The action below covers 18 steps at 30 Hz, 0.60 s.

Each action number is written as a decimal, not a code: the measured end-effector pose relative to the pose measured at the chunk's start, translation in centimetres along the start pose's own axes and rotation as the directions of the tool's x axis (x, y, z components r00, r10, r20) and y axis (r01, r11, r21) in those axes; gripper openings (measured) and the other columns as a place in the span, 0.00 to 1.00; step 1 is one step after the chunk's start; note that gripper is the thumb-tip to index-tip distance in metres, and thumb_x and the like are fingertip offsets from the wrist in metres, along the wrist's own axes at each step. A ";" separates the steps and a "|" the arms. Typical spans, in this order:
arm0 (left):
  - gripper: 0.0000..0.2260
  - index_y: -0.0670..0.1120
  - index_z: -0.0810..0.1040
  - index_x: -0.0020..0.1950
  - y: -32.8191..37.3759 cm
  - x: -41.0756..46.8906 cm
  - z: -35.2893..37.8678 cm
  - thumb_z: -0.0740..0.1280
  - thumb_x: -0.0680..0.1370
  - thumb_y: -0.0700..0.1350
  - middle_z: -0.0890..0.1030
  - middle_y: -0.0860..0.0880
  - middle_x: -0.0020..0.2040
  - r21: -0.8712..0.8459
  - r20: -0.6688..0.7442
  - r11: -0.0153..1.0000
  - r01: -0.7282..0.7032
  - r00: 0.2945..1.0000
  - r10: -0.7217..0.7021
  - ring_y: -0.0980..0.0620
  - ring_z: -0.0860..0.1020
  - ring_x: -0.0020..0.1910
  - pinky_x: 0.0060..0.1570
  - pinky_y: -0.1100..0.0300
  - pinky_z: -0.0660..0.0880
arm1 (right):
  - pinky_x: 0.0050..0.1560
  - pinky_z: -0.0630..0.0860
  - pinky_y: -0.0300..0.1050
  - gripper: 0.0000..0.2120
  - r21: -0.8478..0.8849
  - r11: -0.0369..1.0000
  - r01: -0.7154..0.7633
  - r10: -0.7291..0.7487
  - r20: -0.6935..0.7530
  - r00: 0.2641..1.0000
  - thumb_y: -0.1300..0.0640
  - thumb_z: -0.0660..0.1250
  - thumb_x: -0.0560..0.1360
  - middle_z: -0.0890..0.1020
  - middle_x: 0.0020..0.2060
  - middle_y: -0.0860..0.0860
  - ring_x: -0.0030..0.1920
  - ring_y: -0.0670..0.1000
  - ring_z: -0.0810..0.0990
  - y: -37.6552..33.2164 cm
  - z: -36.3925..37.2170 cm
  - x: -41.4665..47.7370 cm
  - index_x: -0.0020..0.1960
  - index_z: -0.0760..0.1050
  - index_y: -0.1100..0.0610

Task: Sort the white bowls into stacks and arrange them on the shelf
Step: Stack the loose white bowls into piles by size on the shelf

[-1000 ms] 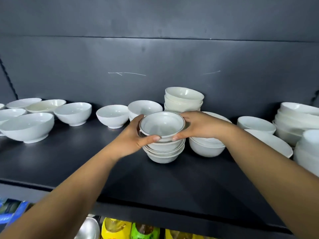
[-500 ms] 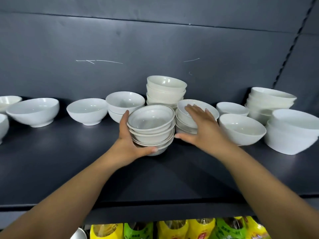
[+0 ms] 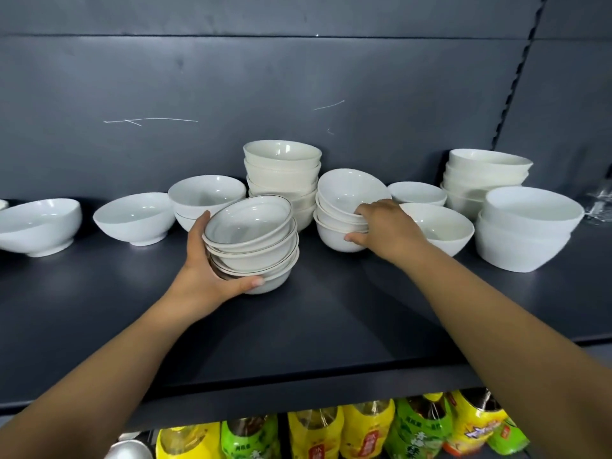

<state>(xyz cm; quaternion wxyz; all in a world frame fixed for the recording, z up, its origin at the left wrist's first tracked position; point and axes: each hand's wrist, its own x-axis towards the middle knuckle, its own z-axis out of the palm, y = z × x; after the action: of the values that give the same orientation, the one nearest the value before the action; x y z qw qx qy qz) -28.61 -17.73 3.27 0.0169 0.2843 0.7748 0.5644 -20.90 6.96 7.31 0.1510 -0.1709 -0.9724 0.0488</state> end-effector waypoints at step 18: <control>0.53 0.51 0.42 0.74 1.3 1.1 2.7 0.77 0.63 0.37 0.58 0.61 0.65 0.035 0.063 0.999 0.017 0.998 -0.020 0.64 0.60 0.64 0.57 0.73 0.59 | 0.47 0.68 0.44 0.18 -0.002 0.999 -0.041 0.041 0.096 0.995 0.42 0.68 0.70 0.76 0.47 0.54 0.54 0.56 0.74 1.4 0.1 6.2 0.48 0.73 0.56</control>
<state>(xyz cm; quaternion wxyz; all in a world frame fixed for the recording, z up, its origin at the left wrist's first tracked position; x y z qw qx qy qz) -28.03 -14.68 3.76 0.0419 0.2951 0.7859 0.5417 -26.03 10.44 8.70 0.1032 -0.1883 -0.9748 0.0599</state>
